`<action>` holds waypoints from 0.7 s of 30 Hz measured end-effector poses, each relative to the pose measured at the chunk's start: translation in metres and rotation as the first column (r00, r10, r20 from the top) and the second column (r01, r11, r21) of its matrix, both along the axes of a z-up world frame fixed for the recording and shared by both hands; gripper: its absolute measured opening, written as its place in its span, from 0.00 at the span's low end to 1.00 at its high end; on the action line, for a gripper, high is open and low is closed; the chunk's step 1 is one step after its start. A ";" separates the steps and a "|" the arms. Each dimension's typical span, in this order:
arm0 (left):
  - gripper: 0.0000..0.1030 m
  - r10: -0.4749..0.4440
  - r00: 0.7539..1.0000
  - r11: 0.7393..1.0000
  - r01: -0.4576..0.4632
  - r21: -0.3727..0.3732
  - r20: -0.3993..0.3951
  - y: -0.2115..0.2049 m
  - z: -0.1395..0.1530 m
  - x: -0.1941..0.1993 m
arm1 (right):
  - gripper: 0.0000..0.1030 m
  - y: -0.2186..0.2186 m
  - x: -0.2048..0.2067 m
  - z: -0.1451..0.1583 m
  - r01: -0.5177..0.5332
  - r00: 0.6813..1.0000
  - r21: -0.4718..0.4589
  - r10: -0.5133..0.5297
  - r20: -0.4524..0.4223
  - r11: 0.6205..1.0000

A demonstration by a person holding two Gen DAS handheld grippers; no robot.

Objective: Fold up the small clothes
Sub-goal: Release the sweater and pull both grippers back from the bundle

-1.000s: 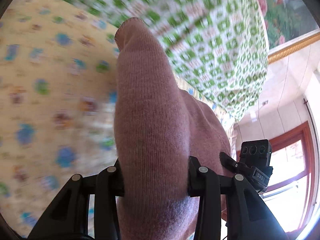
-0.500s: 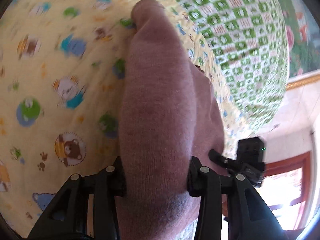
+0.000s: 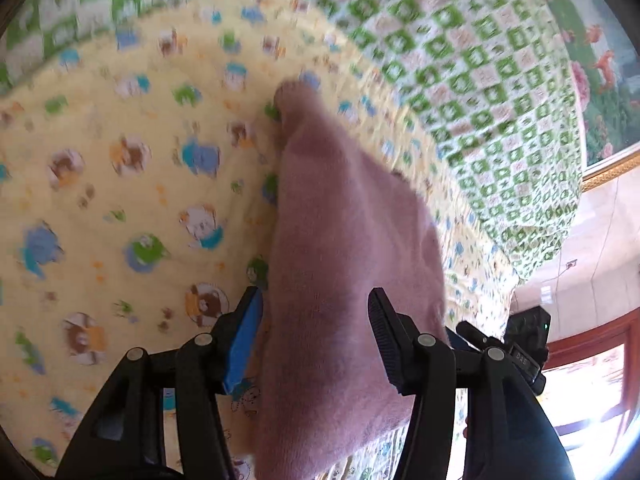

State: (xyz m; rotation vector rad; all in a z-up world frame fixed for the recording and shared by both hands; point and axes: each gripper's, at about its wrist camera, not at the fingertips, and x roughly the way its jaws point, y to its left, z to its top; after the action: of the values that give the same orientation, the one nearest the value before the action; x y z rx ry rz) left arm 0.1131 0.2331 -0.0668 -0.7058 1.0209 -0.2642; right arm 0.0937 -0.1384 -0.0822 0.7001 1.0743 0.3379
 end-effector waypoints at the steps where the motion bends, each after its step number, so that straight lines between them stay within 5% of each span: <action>1: 0.54 -0.004 1.000 1.000 0.004 -0.001 0.019 0.000 0.007 -0.002 | 0.57 -0.003 -0.004 0.003 0.008 1.000 -0.007 -0.008 0.012 1.000; 5: 0.54 -0.090 0.993 0.996 0.090 0.004 0.082 -0.010 0.025 0.000 | 0.57 0.002 -0.007 0.015 0.007 0.998 -0.019 -0.006 0.059 1.000; 11: 0.54 -0.190 0.980 0.980 0.185 0.067 0.064 -0.039 0.015 0.016 | 0.57 0.033 0.018 0.007 -0.051 0.998 -0.053 0.053 0.031 0.997; 12: 0.54 -0.192 0.980 0.978 0.187 0.088 0.048 -0.042 0.010 0.022 | 0.51 0.038 0.022 0.005 -0.065 0.997 -0.059 0.067 0.035 0.996; 13: 0.54 -0.193 0.981 0.977 0.189 0.096 0.036 -0.042 0.007 0.025 | 0.26 0.042 0.026 0.004 -0.075 0.997 -0.076 0.077 0.026 0.994; 14: 0.53 -0.195 0.981 0.977 0.191 0.099 0.027 -0.041 0.003 0.028 | 0.17 0.044 0.031 0.002 -0.078 0.997 -0.091 0.079 0.013 0.993; 21: 0.53 -0.222 0.975 0.965 0.217 0.143 0.016 -0.050 -0.007 0.039 | 0.13 0.039 0.051 -0.007 -0.016 1.000 -0.177 0.018 0.010 0.984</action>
State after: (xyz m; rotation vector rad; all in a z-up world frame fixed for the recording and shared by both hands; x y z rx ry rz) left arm 0.1524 0.1830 -0.0741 -0.4590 1.0770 -0.3910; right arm 0.1445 -0.0990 -0.0890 0.5300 1.0849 0.2577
